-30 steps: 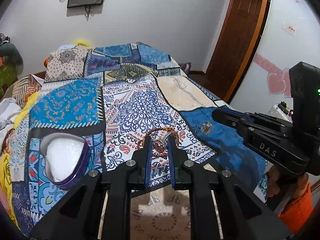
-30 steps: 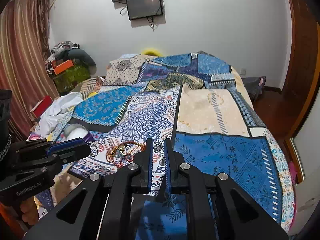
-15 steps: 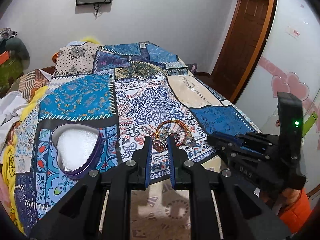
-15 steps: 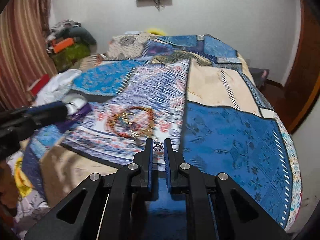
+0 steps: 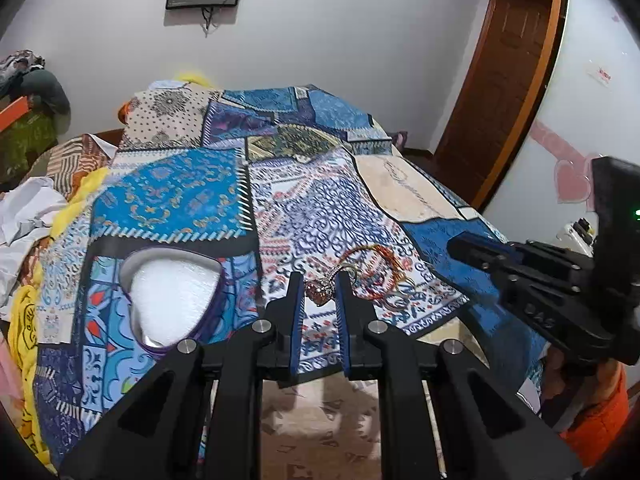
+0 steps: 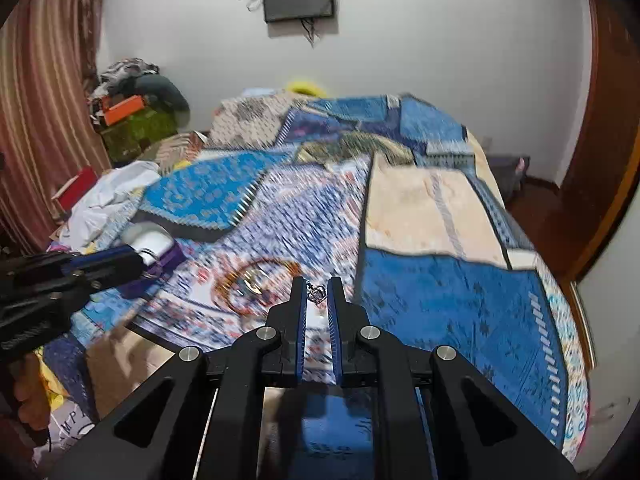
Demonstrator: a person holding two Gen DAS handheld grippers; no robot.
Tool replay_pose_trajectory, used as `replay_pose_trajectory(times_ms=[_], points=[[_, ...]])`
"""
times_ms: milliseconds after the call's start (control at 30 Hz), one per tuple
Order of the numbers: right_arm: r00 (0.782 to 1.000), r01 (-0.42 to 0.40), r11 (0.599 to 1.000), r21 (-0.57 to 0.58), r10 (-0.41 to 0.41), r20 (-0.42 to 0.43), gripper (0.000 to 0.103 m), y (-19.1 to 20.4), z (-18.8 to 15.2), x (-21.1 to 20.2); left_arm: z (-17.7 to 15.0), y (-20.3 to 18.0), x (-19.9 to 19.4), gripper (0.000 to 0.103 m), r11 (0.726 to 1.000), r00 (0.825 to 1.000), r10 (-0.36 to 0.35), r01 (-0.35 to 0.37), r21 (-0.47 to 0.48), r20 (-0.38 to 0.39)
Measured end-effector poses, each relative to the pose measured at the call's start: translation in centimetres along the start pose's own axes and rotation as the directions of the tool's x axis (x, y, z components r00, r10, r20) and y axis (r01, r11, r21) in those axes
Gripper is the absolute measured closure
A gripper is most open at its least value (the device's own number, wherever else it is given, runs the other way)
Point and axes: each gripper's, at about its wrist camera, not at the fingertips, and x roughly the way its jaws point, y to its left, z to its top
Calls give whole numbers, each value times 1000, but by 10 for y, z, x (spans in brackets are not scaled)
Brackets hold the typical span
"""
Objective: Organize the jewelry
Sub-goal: 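Carry the earring with the left tool into the heart box and open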
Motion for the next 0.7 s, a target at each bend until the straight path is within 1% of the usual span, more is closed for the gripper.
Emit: replay_pose_trajectory(times_ms=[133, 367, 533, 700], points=[[998, -30, 999, -25, 31, 46, 94, 14, 13, -10, 5, 9, -12, 89, 1000, 999, 25, -25, -4, 34], [987, -114, 991, -70, 121, 105, 94, 50, 37, -17, 14, 32, -33, 89, 997, 993, 83, -81, -18, 90], [976, -174, 980, -100, 185, 117, 94, 76, 47, -14, 17, 53, -46, 89, 993, 986, 117, -112, -45, 119], [965, -237, 967, -96, 246, 88, 94, 94, 54, 2, 15, 74, -53, 89, 988, 981, 146, -137, -73, 130]])
